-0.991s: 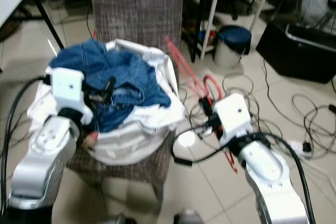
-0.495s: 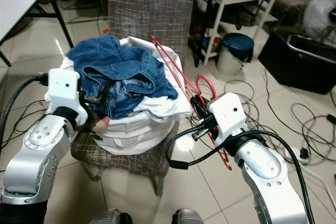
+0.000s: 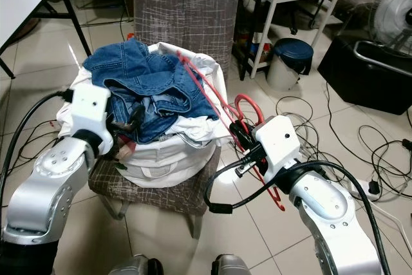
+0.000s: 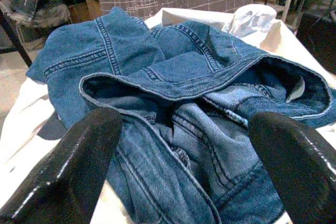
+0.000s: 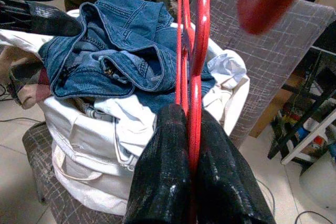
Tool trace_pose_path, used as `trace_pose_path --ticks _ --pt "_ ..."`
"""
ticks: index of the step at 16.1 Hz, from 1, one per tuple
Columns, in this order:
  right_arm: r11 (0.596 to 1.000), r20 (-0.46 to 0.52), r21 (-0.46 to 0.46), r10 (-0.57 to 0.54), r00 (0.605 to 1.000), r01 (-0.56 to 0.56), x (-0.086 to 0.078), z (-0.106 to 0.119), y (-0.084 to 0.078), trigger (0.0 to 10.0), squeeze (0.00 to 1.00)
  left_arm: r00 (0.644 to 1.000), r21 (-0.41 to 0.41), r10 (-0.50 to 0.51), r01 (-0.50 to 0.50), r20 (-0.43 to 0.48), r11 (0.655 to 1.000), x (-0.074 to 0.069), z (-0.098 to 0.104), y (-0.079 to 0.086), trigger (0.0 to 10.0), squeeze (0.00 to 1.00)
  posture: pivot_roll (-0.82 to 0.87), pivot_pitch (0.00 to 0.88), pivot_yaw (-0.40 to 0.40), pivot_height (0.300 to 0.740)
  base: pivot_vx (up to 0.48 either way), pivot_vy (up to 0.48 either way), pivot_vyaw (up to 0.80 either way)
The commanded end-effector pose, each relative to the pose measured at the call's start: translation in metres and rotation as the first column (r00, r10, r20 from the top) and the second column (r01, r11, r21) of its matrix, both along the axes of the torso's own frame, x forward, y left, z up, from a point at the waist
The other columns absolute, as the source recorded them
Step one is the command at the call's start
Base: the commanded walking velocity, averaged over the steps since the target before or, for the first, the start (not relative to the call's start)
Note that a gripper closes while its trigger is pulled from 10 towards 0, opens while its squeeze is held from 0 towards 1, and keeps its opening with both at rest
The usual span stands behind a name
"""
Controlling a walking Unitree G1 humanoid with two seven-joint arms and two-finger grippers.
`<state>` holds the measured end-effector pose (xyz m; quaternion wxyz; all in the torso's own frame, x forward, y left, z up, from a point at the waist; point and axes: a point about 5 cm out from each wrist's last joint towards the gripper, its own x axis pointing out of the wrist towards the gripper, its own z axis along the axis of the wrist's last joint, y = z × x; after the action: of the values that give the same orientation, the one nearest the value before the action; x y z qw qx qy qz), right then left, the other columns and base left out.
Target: Hang hanger
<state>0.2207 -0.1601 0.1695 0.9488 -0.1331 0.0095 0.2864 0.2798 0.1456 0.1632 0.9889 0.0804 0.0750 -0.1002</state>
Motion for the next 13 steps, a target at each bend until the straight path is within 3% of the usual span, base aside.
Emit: trace_pose_path --ticks 1,2,3,6,7,10,13 --pt "1.000 -0.001 -0.007 0.017 1.000 -0.017 -0.002 0.003 -0.001 10.0 0.00 0.999 0.035 -0.008 0.009 -0.032 0.999 0.003 -0.006 -0.004 10.0 0.29 -0.11 0.086 -0.001 0.740 0.000 0.000 0.00" --pt "1.000 -0.003 -0.010 0.023 1.000 -0.023 -0.002 0.003 0.000 10.0 0.00 0.999 0.044 -0.007 0.009 -0.035 0.999 0.004 -0.008 -0.005 10.0 0.29 -0.11 0.086 -0.001 0.740 0.000 0.000 0.00" --pt "0.999 -0.008 -0.009 0.036 0.999 -0.036 -0.004 0.004 0.000 10.0 0.00 0.999 0.054 -0.011 0.013 -0.048 0.998 0.006 -0.012 -0.007 10.0 0.00 -0.11 0.087 0.001 0.740 0.000 0.000 0.00" --pt "0.998 -0.017 -0.014 0.056 0.998 -0.056 -0.007 0.005 -0.001 10.0 0.00 0.995 0.084 0.015 -0.007 -0.097 0.996 0.003 -0.019 -0.006 10.0 0.00 -0.12 0.088 0.008 0.740 0.000 0.000 0.00" --pt "0.999 -0.014 -0.024 0.049 0.999 -0.049 -0.009 0.007 -0.006 10.0 0.00 0.986 0.135 0.130 -0.115 -0.107 0.984 0.002 -0.023 0.010 10.0 0.00 -0.12 0.090 0.011 0.740 0.000 0.000 0.00" --pt "0.999 -0.010 -0.029 0.045 0.999 -0.045 -0.009 0.008 -0.007 10.0 0.00 0.978 0.164 0.176 -0.156 -0.112 0.974 0.001 -0.025 0.020 10.0 0.00 -0.12 0.092 0.014 0.740 0.000 0.000 0.00" --pt "0.998 -0.014 -0.032 0.050 0.999 -0.050 -0.011 0.007 -0.007 10.0 0.00 0.976 0.148 0.207 -0.194 -0.075 0.970 -0.005 -0.015 0.029 10.0 0.00 -0.12 0.092 0.019 0.740 0.000 0.000 0.00"
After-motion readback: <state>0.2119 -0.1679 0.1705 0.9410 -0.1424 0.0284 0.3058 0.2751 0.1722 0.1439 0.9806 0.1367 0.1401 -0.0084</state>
